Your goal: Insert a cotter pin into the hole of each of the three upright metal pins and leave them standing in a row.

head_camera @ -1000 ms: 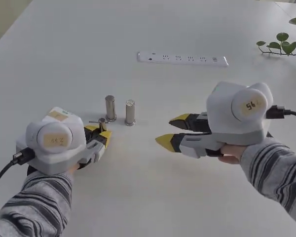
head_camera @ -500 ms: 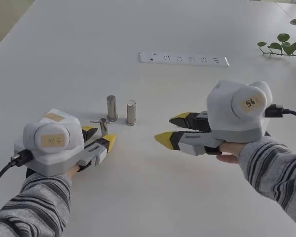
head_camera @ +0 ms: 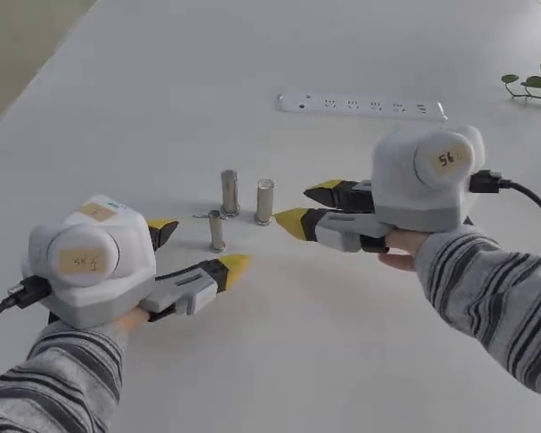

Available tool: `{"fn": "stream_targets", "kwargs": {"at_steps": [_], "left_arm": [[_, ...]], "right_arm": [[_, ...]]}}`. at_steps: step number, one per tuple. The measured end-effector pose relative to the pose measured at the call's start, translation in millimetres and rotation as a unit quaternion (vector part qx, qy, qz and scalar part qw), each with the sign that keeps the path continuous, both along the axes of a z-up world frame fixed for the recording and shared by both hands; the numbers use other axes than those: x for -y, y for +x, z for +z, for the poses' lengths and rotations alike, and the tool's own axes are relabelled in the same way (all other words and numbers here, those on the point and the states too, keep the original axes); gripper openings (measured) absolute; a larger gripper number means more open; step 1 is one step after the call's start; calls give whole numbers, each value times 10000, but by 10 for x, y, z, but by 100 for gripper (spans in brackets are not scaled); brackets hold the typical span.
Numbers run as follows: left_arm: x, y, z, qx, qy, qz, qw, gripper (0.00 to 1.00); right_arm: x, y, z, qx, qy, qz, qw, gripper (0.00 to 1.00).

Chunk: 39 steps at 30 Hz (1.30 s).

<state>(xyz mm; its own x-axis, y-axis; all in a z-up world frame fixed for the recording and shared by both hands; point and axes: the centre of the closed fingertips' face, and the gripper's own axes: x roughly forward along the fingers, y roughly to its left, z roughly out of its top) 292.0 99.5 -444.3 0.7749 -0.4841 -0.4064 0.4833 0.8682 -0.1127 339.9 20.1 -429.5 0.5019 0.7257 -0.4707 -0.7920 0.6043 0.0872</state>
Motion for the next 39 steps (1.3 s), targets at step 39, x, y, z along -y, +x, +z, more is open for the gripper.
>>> {"fn": "stream_targets", "kwargs": {"at_steps": [39], "left_arm": [[-27, -346, 157, -15, 227, -110, 9997, 91]], "right_arm": [[-286, 283, -326, -495, 520, -537, 9960, 11]]}}
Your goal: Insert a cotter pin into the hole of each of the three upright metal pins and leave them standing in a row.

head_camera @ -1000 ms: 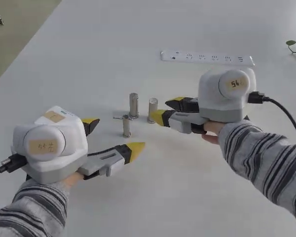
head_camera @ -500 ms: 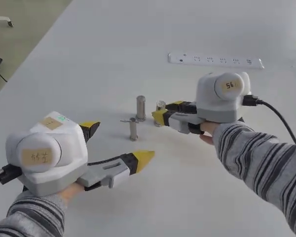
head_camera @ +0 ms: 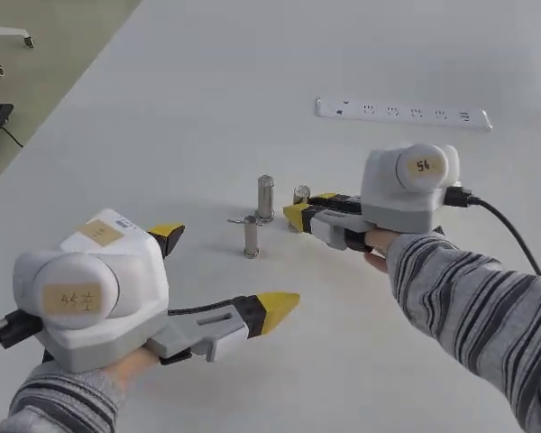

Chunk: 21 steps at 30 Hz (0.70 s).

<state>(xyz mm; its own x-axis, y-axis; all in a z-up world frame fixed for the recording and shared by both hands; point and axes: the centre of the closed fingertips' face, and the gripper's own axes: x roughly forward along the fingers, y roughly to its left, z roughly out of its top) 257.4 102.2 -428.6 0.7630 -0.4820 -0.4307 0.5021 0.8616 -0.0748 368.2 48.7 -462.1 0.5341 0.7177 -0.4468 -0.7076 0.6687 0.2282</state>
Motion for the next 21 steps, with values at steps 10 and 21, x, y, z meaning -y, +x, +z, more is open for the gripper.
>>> {"fn": "stream_targets", "kwargs": {"at_steps": [10, 21], "left_arm": [[-67, -34, -25, -62, 85, 95, 9999, 90], [-123, -51, -43, -95, 112, 164, 9998, 89]], "right_arm": [[12, -13, 28, 62, 212, -191, 9996, 9], [95, -121, 87, 407, -264, -258, 9985, 8]]}}
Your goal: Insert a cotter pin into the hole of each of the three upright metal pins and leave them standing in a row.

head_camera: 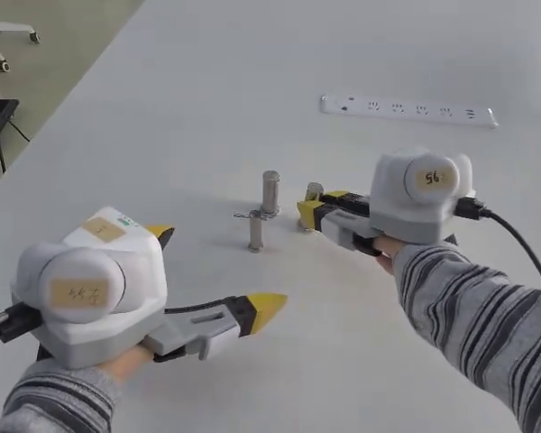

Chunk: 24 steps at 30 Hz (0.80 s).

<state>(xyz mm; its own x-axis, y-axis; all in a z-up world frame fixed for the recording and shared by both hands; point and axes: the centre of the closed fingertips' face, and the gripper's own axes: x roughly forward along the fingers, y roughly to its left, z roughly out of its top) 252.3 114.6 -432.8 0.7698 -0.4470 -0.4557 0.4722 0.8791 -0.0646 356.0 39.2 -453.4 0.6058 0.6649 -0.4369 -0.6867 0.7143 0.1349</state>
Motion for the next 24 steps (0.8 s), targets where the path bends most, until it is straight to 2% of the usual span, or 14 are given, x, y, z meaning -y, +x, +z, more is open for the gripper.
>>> {"fn": "stream_targets", "kwargs": {"at_steps": [4, 10, 19, 22, 24], "left_arm": [[-3, -11, 19, 20, 12, -14, 10000, 89], [35, -52, 82, 71, 26, -73, 9999, 89], [87, -119, 162, 161, 49, -159, 9997, 89], [92, -141, 166, 160, 71, -172, 9997, 89], [100, -160, 173, 163, 64, -175, 9997, 89]], "right_arm": [[71, -41, 36, 178, -295, -25, 9994, 8], [142, -147, 109, 302, -451, -35, 9985, 8], [263, -340, 91, 237, -505, -233, 9982, 8], [282, -411, 69, 166, -468, -227, 9985, 8], [291, -470, 51, 190, -536, -201, 9982, 8]]}}
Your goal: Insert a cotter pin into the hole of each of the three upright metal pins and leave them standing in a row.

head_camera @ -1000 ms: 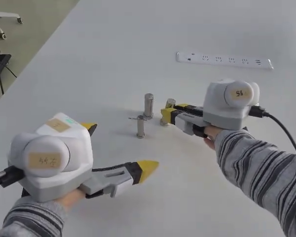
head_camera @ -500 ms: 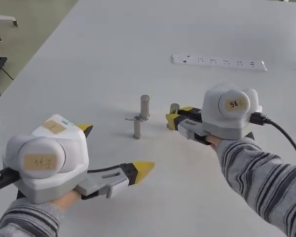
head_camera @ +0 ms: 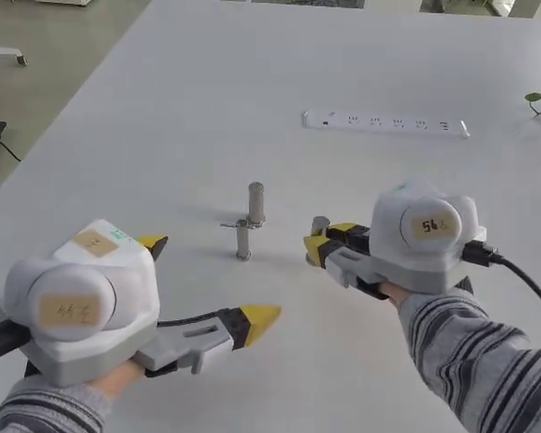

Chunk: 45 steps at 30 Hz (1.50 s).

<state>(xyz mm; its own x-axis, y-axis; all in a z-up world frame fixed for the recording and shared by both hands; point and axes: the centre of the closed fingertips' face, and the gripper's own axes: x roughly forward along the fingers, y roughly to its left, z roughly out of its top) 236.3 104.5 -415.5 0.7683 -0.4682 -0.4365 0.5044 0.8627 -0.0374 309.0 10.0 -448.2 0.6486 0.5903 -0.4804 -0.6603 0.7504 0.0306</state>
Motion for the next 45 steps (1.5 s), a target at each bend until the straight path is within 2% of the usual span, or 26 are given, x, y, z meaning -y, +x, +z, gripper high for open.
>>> {"fn": "stream_targets", "kwargs": {"at_steps": [4, 7, 10, 18, 25, 31, 34, 37, 39, 40, 45], "left_arm": [[16, -30, 23, 25, -4, 4, 10000, 89], [31, -48, 19, 2, 7, -14, 10000, 89], [51, -65, 24, -13, -37, -27, 10000, 88], [50, -76, 41, -15, -85, -12, 10000, 88], [56, -82, 26, -42, -71, -26, 10000, 88], [76, -90, 15, -75, -66, -52, 9999, 88], [78, -94, 14, -89, -64, -54, 9999, 88], [82, -98, 18, -96, -58, -61, 9999, 88], [89, -104, 25, -90, -48, -80, 9999, 89], [95, -105, 40, -55, -49, -89, 9999, 89], [103, -111, 69, -31, -70, -80, 9999, 91]], "right_arm": [[19, -96, -8, -66, 129, -76, 9999, 8], [21, -172, -53, -39, -33, -31, 10000, 8], [34, -224, -91, -60, -33, -83, 9999, 8], [59, -282, -123, -51, -63, -123, 9999, 8], [51, -301, -135, 2, -126, -21, 9999, 8], [41, -304, -131, 45, -140, 76, 9999, 9], [44, -305, -96, 29, 65, 82, 9999, 12], [101, -308, -51, 101, 46, 50, 9999, 15], [121, -324, -34, 57, 139, 46, 9999, 16], [140, -350, -34, -16, 134, 70, 9999, 17], [280, -406, 11, -8, 20, 176, 9998, 19]]}}
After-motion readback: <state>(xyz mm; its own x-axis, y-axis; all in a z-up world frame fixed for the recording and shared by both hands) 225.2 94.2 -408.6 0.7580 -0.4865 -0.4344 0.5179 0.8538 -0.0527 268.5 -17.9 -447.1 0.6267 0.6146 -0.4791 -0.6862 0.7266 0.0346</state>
